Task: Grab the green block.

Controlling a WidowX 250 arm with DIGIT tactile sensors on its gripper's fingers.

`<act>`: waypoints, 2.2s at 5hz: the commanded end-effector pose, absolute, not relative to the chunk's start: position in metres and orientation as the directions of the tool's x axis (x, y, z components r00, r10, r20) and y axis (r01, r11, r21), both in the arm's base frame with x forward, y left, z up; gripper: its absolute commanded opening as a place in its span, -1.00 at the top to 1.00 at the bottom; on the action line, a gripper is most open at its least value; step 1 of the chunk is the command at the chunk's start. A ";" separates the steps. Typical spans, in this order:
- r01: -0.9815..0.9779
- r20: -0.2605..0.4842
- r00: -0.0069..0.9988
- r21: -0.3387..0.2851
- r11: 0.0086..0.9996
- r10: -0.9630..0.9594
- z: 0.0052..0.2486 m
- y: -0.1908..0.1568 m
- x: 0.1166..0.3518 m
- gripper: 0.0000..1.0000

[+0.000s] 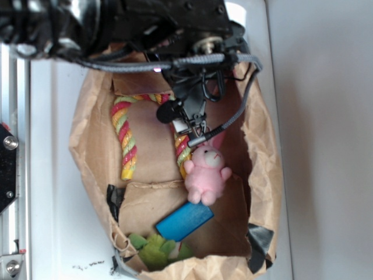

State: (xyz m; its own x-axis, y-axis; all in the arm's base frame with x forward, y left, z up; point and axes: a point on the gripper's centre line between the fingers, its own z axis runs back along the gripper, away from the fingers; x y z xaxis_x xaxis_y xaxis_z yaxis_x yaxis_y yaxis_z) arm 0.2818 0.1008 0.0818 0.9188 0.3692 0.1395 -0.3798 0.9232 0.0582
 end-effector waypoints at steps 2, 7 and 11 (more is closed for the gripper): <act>-0.385 0.270 0.887 -0.009 0.923 0.373 0.104 0.149 0.296 -1.00; -0.291 0.289 0.927 0.151 0.945 0.239 0.062 0.155 0.315 -1.00; -0.215 0.228 0.958 0.164 0.963 0.175 0.037 0.141 0.324 1.00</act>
State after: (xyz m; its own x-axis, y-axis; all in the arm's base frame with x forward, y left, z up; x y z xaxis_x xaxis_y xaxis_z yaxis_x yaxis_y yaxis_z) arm 0.3152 0.1341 0.0280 0.9629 0.1929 0.1887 -0.2218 0.9640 0.1465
